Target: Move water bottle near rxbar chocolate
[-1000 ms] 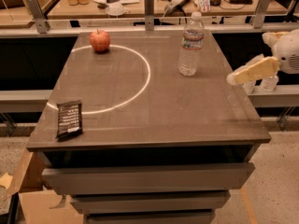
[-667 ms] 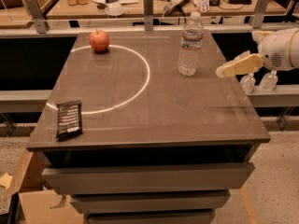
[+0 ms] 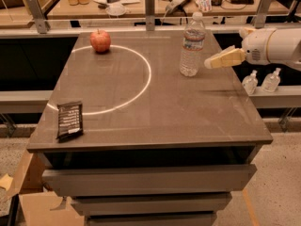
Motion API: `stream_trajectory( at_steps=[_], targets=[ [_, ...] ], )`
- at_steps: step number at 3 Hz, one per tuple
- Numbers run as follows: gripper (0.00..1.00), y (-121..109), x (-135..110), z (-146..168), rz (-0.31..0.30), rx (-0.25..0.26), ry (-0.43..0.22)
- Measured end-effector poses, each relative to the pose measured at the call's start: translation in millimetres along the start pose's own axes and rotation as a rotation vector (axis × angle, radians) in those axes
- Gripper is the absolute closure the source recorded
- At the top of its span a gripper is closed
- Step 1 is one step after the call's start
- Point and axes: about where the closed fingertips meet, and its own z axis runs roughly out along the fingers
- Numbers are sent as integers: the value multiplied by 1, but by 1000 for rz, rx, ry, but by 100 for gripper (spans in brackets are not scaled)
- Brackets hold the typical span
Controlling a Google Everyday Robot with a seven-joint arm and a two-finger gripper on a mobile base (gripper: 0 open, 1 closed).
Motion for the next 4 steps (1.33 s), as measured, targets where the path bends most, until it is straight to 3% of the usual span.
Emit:
stream_trajectory(
  at_steps=[1,2,3,4],
  targets=[
    [0,0,-7,33,38,-70,7],
    [26,30,-21,69,51,-274,37],
    [48,52,-28,80,49,-392,50],
    [72,57,-28,81,45,-414,55]
  ],
)
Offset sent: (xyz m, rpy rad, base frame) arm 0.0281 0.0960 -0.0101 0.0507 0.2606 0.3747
